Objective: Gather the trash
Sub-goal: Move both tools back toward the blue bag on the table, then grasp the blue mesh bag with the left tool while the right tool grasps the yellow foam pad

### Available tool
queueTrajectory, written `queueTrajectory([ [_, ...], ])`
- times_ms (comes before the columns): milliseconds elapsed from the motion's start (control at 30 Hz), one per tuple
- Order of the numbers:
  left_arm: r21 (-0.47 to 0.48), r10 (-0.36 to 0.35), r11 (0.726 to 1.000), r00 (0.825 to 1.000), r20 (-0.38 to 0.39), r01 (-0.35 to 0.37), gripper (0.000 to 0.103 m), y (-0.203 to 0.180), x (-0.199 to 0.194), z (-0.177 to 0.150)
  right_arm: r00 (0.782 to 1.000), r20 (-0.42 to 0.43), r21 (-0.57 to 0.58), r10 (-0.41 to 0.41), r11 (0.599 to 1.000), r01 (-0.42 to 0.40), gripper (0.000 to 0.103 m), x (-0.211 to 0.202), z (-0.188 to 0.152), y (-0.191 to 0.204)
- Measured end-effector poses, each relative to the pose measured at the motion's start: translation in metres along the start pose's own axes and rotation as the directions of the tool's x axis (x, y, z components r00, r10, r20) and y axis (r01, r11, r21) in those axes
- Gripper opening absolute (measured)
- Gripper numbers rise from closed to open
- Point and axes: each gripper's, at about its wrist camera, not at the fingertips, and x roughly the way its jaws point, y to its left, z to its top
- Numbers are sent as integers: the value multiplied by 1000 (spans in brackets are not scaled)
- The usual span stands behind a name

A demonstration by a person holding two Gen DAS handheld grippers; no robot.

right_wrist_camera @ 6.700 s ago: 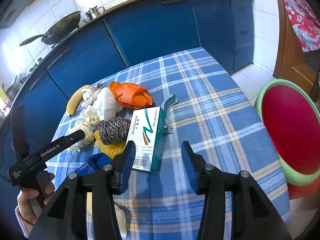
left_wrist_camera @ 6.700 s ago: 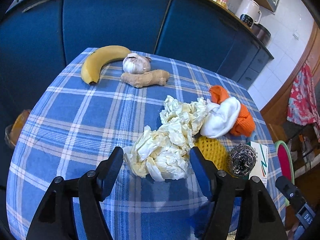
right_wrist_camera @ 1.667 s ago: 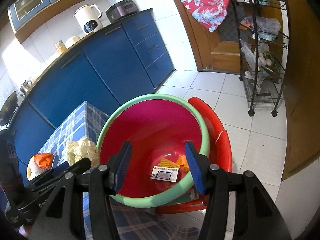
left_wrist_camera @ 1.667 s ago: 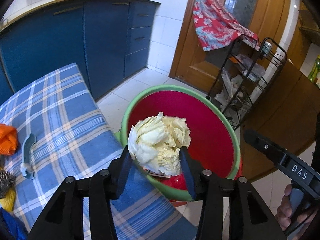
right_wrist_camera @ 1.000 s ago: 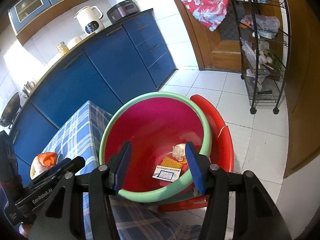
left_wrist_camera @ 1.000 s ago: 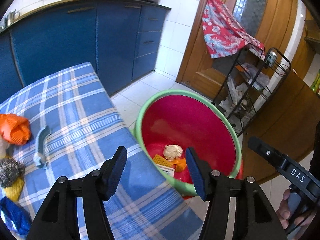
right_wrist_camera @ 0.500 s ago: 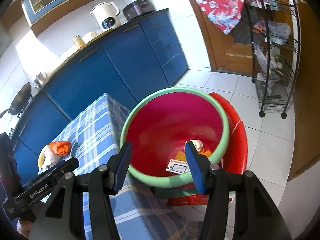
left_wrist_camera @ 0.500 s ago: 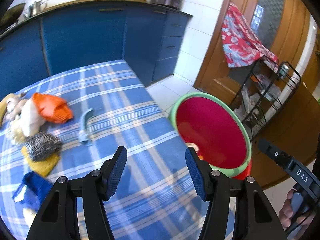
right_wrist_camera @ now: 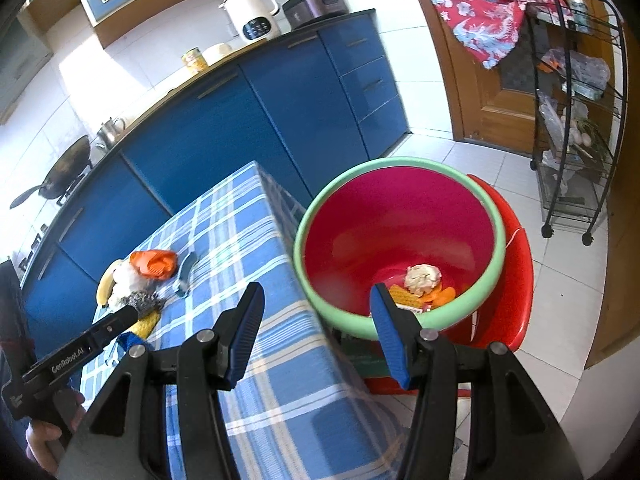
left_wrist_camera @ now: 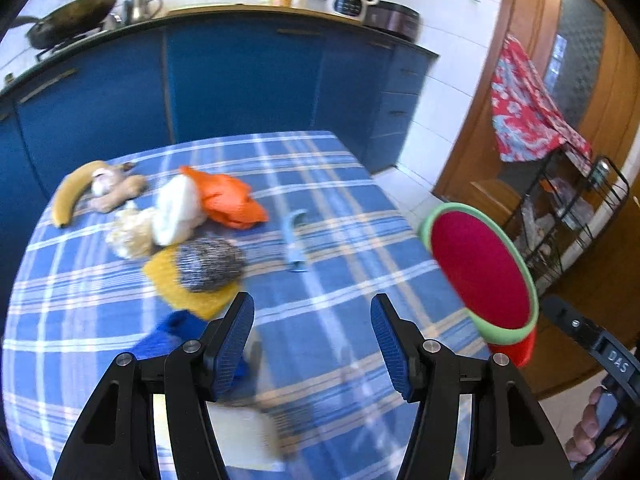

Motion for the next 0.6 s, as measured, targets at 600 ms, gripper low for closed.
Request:
queueTrajectory([
  [600,-37,146,988,983,-110,-151,63,87,26,-16,999,-43,-71,21,997,-24,57,4,-16,46],
])
